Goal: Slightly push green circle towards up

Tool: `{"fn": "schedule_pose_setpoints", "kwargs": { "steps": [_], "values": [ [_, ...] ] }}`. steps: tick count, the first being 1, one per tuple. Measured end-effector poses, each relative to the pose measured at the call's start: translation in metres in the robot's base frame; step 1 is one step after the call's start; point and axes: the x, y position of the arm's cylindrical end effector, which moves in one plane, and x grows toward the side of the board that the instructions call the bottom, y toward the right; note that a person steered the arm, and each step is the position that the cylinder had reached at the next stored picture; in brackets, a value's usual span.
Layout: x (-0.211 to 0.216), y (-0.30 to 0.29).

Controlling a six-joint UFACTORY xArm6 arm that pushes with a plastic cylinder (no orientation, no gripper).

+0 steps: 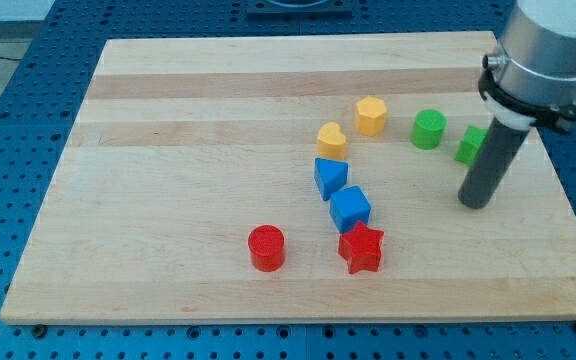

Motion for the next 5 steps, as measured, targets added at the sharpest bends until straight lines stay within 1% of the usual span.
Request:
{"fn": "schedule_pose_setpoints", "kwargs": {
  "steps": [1, 3, 4, 5],
  "values": [
    [-0.021, -0.016],
    [-0.073, -0.019],
    [-0.087, -0.018],
    [-0.069, -0.033]
  ]
}}
